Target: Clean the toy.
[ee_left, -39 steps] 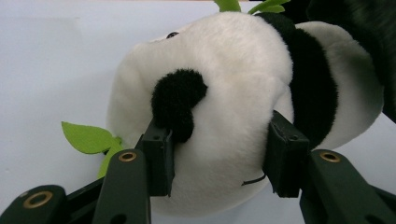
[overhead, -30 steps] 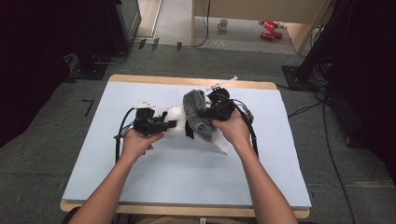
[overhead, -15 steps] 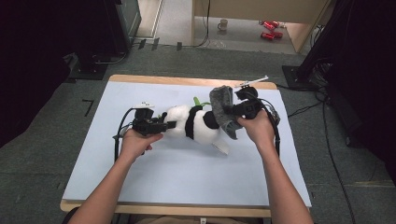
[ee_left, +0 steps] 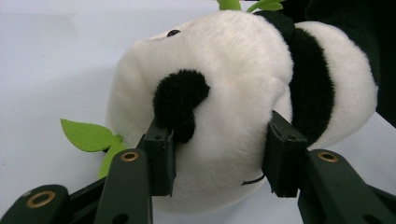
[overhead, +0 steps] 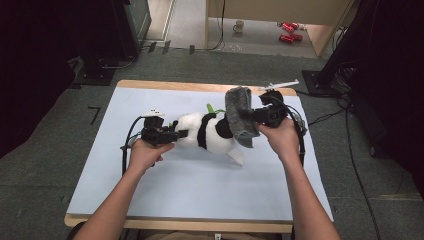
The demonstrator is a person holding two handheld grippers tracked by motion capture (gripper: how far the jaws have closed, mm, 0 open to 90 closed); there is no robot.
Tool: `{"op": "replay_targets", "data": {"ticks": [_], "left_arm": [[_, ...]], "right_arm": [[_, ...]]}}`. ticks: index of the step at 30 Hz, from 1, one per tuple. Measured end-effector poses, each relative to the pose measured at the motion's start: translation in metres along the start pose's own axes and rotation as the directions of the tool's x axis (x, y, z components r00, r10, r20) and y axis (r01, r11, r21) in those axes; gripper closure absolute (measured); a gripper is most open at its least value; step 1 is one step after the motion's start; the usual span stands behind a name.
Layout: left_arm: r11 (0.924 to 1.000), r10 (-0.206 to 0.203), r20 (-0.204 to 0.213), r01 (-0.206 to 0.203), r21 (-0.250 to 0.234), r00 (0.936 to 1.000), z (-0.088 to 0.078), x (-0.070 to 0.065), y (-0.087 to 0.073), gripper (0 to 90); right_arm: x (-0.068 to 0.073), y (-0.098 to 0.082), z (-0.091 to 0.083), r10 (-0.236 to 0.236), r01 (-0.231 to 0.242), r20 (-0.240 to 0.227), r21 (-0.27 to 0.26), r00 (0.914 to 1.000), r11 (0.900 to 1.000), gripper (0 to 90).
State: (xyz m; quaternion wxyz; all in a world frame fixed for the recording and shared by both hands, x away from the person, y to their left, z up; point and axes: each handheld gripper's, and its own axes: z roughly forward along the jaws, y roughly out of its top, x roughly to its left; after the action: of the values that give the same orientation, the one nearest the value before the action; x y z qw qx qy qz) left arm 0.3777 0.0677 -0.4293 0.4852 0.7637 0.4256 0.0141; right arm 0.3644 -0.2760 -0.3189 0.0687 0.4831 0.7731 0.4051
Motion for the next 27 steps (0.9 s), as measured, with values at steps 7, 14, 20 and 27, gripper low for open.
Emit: {"op": "replay_targets", "data": {"ticks": [7,14,20,27], "left_arm": [[0.9987,-0.019,-0.015,0.02,0.046,0.9997,-0.007,-0.016,0.003,55.6],[0.9985,-0.013,-0.027,0.014,0.052,0.9995,-0.005,-0.025,0.0,56.0],[0.9991,-0.038,0.004,0.038,0.018,0.9993,-0.002,-0.017,-0.003,55.9],[0.9982,-0.058,0.021,0.058,0.012,0.9981,-0.002,-0.009,-0.004,56.0]], "right_arm": [[0.047,0.013,0.038,-0.069,0.073,-0.113,0.031,0.9912,0.997,81.8],[0.071,0.007,0.088,-0.118,0.132,-0.111,0.122,0.9868,0.984,81.6],[0.046,0.005,0.091,-0.058,0.064,-0.048,0.142,0.9972,0.988,81.6],[0.022,0.008,0.066,-0.026,0.022,0.032,0.123,0.9992,0.992,81.6]]}}
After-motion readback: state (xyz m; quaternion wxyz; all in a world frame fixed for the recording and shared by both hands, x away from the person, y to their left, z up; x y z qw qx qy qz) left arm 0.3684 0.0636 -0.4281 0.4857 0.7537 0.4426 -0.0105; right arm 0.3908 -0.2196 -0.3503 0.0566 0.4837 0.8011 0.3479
